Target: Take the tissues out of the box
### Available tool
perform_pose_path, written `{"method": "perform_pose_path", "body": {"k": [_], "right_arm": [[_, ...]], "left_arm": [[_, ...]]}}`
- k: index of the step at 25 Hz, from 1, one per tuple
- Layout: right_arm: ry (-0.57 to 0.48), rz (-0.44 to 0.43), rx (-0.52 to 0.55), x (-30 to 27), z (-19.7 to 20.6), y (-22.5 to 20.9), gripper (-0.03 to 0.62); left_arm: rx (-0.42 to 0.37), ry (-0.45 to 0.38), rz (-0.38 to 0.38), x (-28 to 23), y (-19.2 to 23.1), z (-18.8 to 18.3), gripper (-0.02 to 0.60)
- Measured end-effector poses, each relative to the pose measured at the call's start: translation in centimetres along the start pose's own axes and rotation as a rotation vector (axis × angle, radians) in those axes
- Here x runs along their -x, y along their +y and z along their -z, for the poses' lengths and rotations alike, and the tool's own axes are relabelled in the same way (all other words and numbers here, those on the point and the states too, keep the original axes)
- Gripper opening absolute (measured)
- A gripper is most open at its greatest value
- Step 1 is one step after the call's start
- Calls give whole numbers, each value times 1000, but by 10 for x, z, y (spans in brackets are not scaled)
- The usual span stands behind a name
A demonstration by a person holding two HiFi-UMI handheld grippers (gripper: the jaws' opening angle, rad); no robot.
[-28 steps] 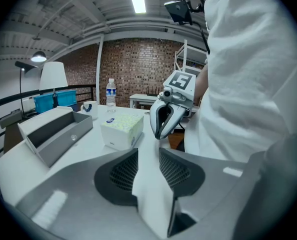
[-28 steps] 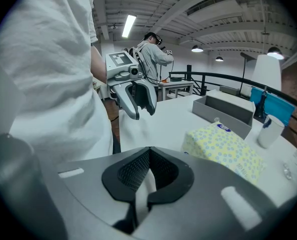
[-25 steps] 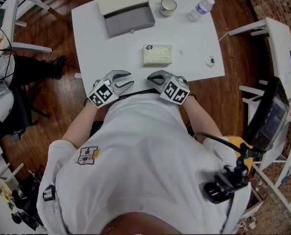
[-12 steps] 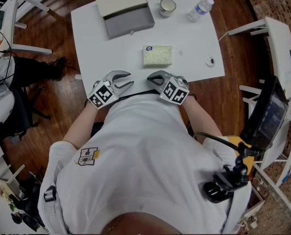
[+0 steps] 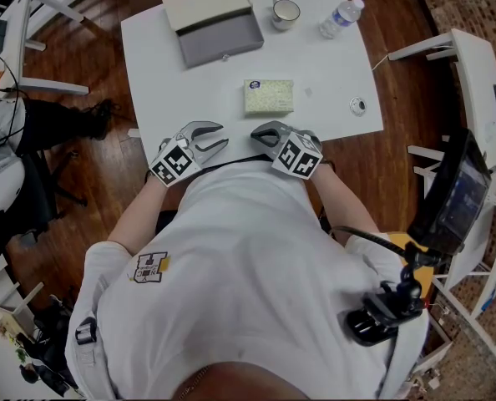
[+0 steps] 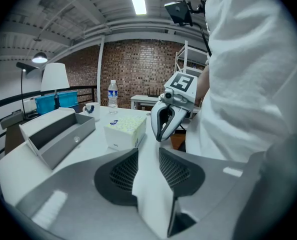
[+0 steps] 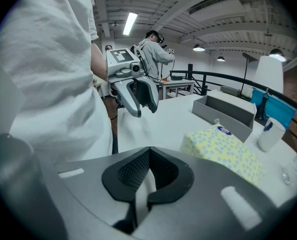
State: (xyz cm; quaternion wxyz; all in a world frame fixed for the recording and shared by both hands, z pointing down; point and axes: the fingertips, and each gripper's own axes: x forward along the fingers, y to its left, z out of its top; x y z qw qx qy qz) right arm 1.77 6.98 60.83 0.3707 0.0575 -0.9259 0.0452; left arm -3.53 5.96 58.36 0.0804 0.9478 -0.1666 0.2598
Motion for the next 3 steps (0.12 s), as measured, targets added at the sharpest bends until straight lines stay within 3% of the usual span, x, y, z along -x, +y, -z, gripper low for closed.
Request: {"method": "perform_pose_path", "body": {"k": [3], "right_arm": [[2, -2, 1, 0, 0, 0, -3]], "left_arm": [[-2, 0, 0, 1, 1, 0, 129]]}}
